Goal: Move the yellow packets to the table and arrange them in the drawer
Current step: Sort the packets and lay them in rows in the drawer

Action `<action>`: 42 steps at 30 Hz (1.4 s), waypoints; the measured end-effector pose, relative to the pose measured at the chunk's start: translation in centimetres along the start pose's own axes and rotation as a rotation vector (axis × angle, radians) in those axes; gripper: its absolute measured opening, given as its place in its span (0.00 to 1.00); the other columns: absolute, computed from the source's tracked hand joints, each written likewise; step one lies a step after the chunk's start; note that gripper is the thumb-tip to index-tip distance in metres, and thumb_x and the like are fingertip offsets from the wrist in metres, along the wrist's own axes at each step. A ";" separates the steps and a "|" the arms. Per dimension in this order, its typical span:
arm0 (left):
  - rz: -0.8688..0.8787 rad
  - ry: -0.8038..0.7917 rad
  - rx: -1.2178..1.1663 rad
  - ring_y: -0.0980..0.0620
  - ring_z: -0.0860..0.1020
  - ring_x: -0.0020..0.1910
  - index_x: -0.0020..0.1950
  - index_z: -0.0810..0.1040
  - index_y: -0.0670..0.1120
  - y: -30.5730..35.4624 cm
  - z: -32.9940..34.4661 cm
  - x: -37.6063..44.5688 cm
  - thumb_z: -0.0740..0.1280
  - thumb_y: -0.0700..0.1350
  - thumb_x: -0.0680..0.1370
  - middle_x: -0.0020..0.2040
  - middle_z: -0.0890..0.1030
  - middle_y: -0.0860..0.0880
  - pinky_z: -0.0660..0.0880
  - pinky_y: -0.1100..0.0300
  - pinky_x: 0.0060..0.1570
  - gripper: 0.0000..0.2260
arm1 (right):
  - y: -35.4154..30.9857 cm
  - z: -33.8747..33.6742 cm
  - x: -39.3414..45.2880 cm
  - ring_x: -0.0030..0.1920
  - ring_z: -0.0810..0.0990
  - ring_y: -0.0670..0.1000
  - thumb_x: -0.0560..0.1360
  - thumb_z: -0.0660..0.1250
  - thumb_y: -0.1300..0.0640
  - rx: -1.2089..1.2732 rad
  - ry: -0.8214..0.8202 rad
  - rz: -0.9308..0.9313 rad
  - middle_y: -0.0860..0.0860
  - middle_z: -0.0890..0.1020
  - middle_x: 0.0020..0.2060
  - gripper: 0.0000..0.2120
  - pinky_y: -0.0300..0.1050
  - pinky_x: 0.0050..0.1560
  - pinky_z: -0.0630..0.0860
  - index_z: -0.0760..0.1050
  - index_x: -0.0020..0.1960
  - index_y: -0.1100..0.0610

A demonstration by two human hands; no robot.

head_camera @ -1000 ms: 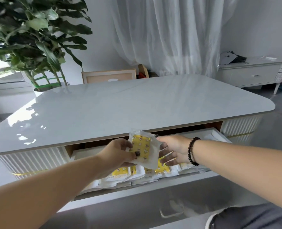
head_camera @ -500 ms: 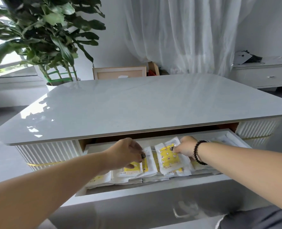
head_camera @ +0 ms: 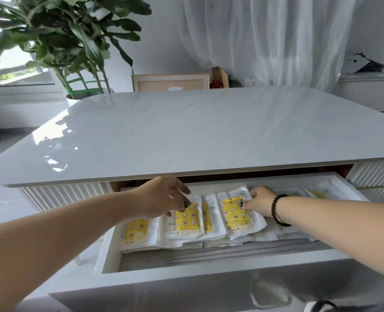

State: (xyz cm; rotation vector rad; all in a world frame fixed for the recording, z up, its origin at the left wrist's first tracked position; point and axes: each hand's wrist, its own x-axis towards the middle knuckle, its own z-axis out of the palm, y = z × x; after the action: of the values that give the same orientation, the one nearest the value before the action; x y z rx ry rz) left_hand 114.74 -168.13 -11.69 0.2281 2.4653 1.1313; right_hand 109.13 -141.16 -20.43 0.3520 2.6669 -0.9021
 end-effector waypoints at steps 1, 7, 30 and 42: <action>0.005 -0.011 0.015 0.54 0.82 0.52 0.57 0.76 0.50 0.0 0.1 0.1 0.68 0.38 0.76 0.51 0.84 0.52 0.80 0.56 0.51 0.12 | -0.1 0.1 0.0 0.34 0.72 0.49 0.73 0.70 0.53 -0.037 0.012 0.008 0.50 0.73 0.33 0.12 0.39 0.31 0.67 0.70 0.37 0.56; 0.030 -0.039 0.104 0.56 0.81 0.49 0.60 0.76 0.49 0.4 0.3 0.1 0.68 0.39 0.76 0.52 0.84 0.54 0.80 0.61 0.49 0.13 | -1.0 0.2 -0.8 0.29 0.69 0.46 0.73 0.69 0.52 -0.258 0.115 -0.010 0.48 0.70 0.30 0.16 0.37 0.24 0.62 0.66 0.33 0.55; 0.206 -0.244 0.553 0.58 0.81 0.48 0.47 0.78 0.51 3.0 2.8 -7.7 0.77 0.52 0.69 0.48 0.82 0.54 0.77 0.64 0.49 0.12 | -6.0 -3.0 -17.0 0.42 0.76 0.45 0.72 0.71 0.48 -0.516 -0.393 -0.534 0.43 0.78 0.43 0.16 0.36 0.42 0.72 0.77 0.57 0.52; 0.324 0.122 0.908 0.57 0.69 0.57 0.51 0.70 0.56 2.3 2.0 -6.5 0.74 0.66 0.63 0.58 0.70 0.59 0.71 0.59 0.55 0.25 | -5.8 -3.0 -15.8 0.67 0.64 0.49 0.61 0.77 0.41 -0.678 0.021 -0.738 0.48 0.66 0.66 0.46 0.44 0.66 0.68 0.59 0.72 0.52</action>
State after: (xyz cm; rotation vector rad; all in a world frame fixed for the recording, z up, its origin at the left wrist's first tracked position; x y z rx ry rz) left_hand 121.37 -167.27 -9.18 0.8539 2.9545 0.0316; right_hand 121.21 -145.91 -9.35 -0.8122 2.9255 -0.0792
